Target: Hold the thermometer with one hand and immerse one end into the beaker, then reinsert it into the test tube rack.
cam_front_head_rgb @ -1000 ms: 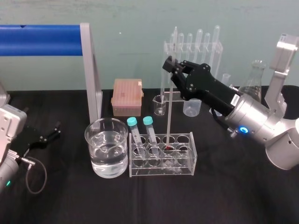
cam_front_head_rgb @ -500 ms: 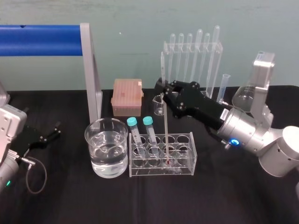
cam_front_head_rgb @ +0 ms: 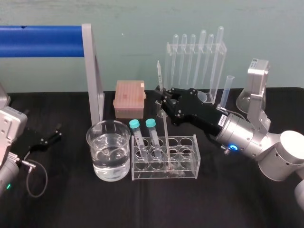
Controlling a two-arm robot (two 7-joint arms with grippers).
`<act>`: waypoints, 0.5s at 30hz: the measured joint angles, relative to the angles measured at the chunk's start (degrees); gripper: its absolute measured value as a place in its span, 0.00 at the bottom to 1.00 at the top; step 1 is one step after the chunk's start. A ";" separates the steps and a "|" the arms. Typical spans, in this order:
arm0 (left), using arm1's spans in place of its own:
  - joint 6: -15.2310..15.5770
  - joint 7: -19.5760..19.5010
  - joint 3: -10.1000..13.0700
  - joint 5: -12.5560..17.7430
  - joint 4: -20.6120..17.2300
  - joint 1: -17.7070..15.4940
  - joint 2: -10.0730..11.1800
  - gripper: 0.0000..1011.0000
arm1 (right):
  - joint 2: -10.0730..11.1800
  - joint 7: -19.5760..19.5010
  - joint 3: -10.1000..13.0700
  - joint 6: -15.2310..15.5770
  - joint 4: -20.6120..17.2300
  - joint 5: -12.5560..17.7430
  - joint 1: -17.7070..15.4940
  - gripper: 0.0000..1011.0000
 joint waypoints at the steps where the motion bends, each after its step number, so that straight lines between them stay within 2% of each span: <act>1: 0.00 0.00 0.01 0.00 0.00 0.00 0.00 1.00 | 0.00 0.00 0.00 0.00 0.00 0.00 0.00 0.05; 9: 0.00 0.00 0.00 0.00 0.00 0.00 0.00 1.00 | 0.03 -0.02 0.02 0.03 -0.04 0.06 -0.05 0.05; 12: 0.00 0.00 0.00 0.00 0.00 0.00 0.00 1.00 | 0.06 -0.03 0.00 0.24 -0.03 0.03 -0.10 0.09; 13: 0.00 0.00 0.00 0.00 0.00 0.00 0.00 1.00 | 0.07 -0.03 0.01 0.26 -0.03 0.06 -0.10 0.15; 15: 0.00 0.00 0.00 0.00 0.00 0.00 0.00 1.00 | 0.08 -0.03 0.01 0.27 -0.03 0.08 -0.11 0.21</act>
